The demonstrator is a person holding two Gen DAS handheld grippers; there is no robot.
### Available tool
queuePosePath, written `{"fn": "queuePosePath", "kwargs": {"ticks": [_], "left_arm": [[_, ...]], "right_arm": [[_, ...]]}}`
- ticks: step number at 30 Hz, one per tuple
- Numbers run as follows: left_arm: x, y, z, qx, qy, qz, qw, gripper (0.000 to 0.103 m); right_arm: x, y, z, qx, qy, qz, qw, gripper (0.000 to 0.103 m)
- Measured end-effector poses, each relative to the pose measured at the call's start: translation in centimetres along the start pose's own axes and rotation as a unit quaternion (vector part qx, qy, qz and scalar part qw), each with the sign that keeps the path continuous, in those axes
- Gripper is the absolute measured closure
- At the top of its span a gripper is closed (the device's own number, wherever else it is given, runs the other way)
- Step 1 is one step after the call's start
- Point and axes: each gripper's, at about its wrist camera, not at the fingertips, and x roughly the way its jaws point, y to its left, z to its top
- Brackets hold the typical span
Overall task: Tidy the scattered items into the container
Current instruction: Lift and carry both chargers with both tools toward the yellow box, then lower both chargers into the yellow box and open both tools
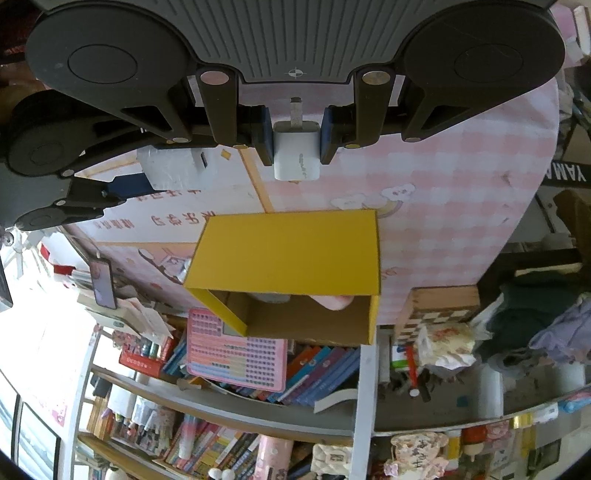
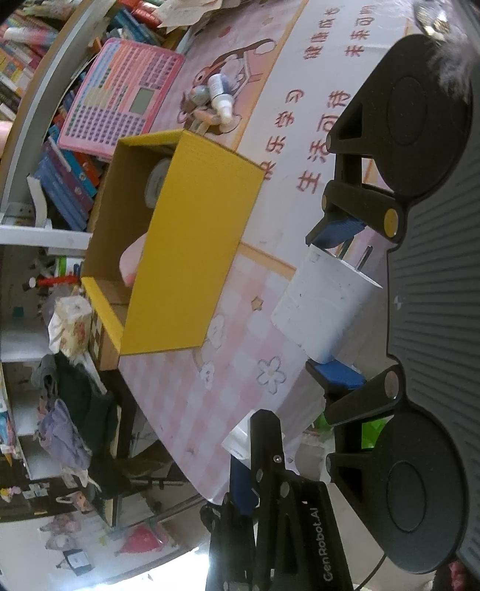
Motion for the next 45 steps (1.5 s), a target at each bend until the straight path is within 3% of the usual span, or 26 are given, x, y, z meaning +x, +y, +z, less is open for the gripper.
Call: {"fn": "queuePosePath", "kwargs": {"ticks": [11,31,38,45], "left_arm": [[1.1,0.6,2.0,-0.005,-0.015,0.005,0.9999,0.079],[6.5,0.8,11.8,0.049,-0.066,0.003,0.9966,0.079],[10.2,1.1,14.2,0.078,-0.033,-0.012,0.9963,0.079],[15.0,0.6,15.8,0.135,0.037,-0.023,0.9899,0.079]], "right_arm": [[0.9,-0.5,2.6,-0.018,-0.009,0.01,1.0,0.04],[2.1,-7.6,12.3,-0.025,-0.085,0.002,0.996,0.04],[4.6,-10.1,15.4,-0.071,-0.079,-0.008,0.994,0.04],[9.9,-11.9,18.5,-0.149,-0.016,0.003,0.989,0.04]]}}
